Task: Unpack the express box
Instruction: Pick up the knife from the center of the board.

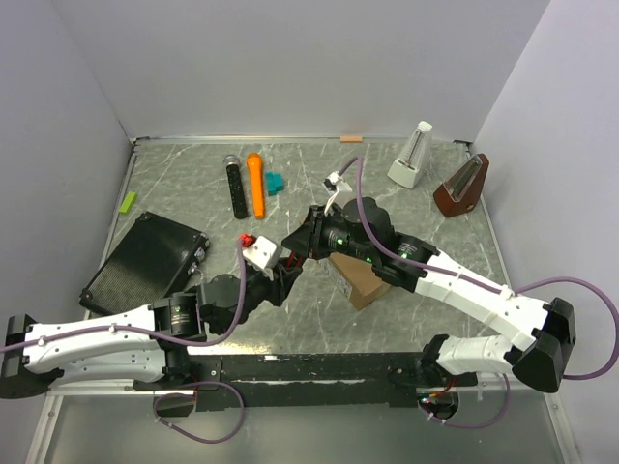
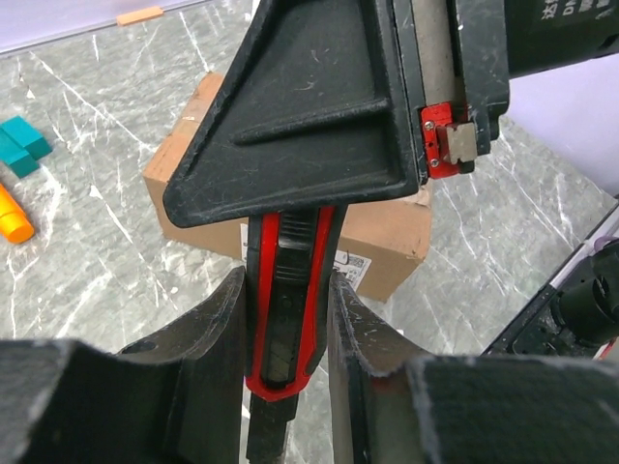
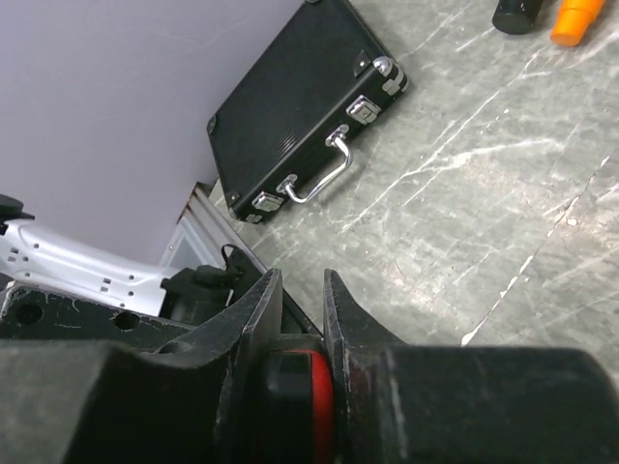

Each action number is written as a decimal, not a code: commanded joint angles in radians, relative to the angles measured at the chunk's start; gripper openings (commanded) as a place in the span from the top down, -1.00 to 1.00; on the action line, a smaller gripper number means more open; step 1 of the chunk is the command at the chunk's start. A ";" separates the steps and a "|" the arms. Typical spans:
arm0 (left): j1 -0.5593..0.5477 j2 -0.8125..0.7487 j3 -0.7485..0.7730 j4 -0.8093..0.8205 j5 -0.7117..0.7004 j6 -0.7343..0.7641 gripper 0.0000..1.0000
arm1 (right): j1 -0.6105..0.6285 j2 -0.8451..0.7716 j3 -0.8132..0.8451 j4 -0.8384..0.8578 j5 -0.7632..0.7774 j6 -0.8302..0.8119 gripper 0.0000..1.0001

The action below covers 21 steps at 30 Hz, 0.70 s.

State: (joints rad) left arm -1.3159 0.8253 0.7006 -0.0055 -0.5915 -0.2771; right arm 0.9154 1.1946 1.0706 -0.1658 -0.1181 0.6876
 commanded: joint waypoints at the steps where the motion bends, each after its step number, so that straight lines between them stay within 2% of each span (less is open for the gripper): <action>1: -0.011 -0.008 0.070 -0.020 -0.068 -0.062 0.39 | -0.010 -0.039 -0.020 0.017 0.012 -0.026 1.00; 5: -0.011 -0.070 0.039 -0.050 -0.087 -0.111 -0.23 | -0.039 -0.095 -0.026 -0.020 0.015 -0.045 1.00; 9: -0.011 -0.214 -0.010 -0.057 -0.105 -0.171 -0.63 | -0.092 -0.148 -0.040 -0.060 -0.023 -0.080 1.00; 12: -0.011 -0.326 -0.061 -0.036 -0.059 -0.172 -0.76 | -0.101 -0.188 -0.052 -0.077 -0.075 -0.144 1.00; 15: -0.009 -0.397 -0.105 0.034 0.099 -0.123 -0.80 | -0.104 -0.268 -0.110 -0.012 -0.170 -0.206 1.00; 21: -0.003 -0.348 -0.082 0.076 0.407 -0.099 -0.77 | -0.105 -0.358 -0.196 0.159 -0.402 -0.186 1.00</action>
State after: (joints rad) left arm -1.3224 0.4286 0.6056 0.0013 -0.4332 -0.4038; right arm 0.8131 0.8856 0.8993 -0.1764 -0.3386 0.5087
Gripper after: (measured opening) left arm 0.896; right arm 0.283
